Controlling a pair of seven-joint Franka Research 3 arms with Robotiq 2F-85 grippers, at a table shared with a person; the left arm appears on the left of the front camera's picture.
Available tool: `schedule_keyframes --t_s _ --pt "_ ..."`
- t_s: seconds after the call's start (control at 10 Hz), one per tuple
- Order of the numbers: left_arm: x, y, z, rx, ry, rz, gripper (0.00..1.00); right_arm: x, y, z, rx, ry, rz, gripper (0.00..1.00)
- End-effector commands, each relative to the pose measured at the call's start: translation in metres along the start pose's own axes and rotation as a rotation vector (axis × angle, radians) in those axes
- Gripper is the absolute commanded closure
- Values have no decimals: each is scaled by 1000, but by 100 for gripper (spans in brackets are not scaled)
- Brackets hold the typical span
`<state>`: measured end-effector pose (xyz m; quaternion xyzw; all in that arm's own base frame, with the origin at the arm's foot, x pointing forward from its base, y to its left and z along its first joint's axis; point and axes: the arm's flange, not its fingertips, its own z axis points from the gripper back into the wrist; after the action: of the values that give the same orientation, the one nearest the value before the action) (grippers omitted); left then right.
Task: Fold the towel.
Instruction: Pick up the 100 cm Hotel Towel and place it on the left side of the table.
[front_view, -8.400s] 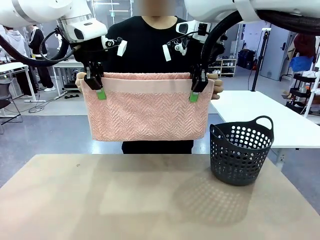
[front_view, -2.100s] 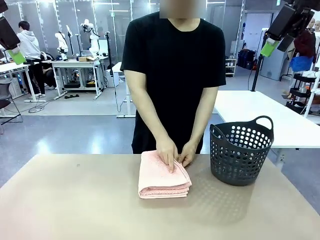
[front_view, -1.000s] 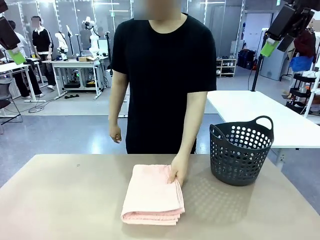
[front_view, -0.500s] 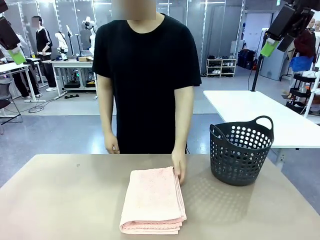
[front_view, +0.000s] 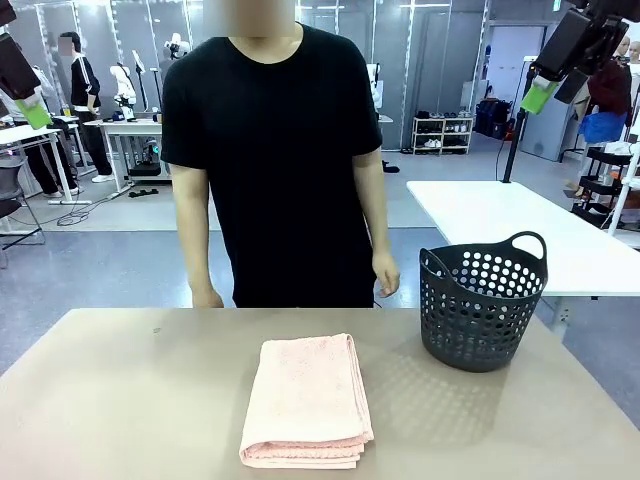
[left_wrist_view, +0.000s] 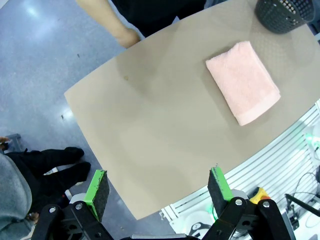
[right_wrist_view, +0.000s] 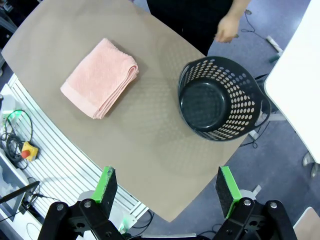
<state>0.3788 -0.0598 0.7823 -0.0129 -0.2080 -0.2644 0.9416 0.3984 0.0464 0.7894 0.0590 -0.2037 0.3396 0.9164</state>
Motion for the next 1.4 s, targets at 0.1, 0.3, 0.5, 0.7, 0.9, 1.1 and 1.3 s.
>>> schedule_keyframes --t_s 0.1,0.3,0.5,0.7,0.9,1.1,1.3 --pt "-1 1 2 -2 9 -8 0 -1 -1 1 -2 6 -3 0" --pt "-1 1 2 -2 9 -8 0 -1 -1 1 -2 6 -3 0" --pt "-1 1 2 -2 9 -8 0 -1 -1 1 -2 6 -3 0" --pt "0 0 0 0 0 0 0 -1 -1 1 -2 6 -3 0" --pt "-1 -1 -29 -92 5 43 0 -1 -1 1 -2 6 -3 0" --pt "-18 -17 -70 -76 -10 61 0 -1 -1 1 -2 6 -3 0" --pt "-43 -39 -111 -93 -37 89 0 -1 -1 1 -2 6 -3 0"
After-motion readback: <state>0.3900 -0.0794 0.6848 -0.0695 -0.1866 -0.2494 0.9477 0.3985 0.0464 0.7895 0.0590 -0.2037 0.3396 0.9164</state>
